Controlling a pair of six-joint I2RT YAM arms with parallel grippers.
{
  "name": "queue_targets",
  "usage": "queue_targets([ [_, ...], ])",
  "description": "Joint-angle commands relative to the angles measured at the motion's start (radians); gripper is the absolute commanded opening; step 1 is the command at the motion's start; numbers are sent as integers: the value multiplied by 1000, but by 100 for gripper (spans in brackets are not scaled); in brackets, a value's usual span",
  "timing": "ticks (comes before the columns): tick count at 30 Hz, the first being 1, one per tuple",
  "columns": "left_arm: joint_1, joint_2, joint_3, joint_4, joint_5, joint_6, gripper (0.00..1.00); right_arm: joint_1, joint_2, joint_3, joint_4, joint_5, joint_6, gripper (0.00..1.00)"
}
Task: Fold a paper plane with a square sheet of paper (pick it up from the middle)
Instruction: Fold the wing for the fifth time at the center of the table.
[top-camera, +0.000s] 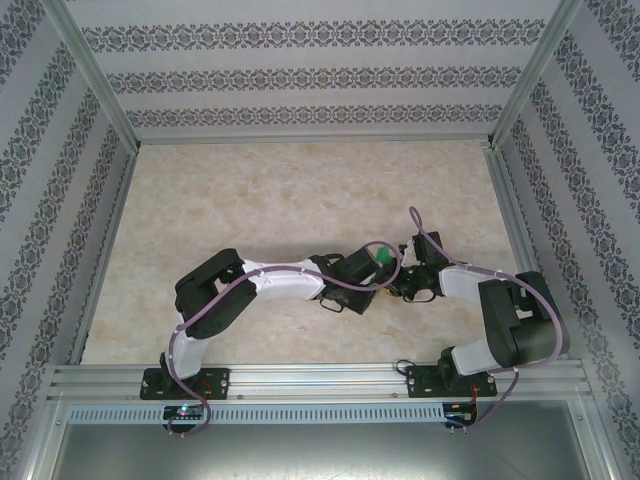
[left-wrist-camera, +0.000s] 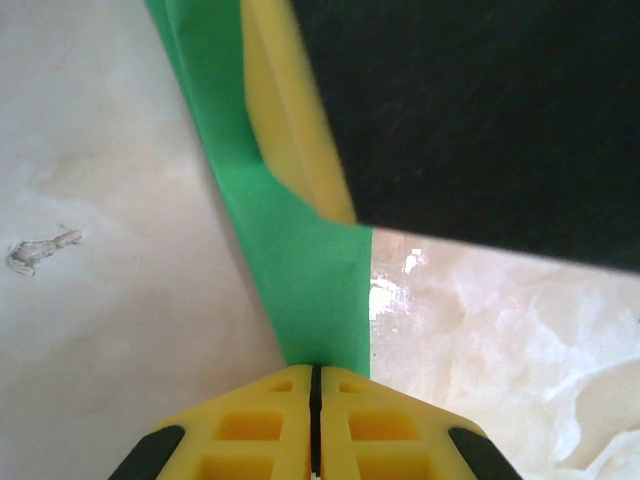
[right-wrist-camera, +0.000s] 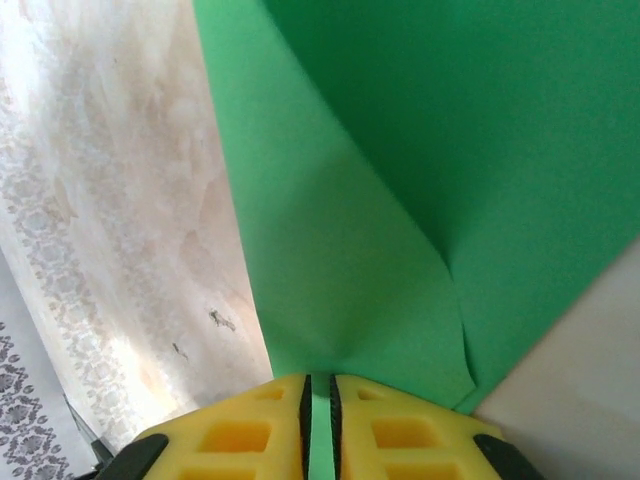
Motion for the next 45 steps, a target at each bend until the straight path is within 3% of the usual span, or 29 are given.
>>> queue_targets([
  [1, -31, 52, -68, -151, -11, 44, 11, -13, -60, 7, -61, 0, 1, 16],
  [9, -35, 41, -106, -126, -21, 63, 10, -10, -104, -58, 39, -108, 124, 15],
  [21, -37, 21, -124, -102, -4, 100, 10, 58, -71, -116, 191, -143, 249, 12],
  [45, -57, -56, -213, -95, 42, 116, 10, 27, 21, -86, -62, 118, 37, 10],
])
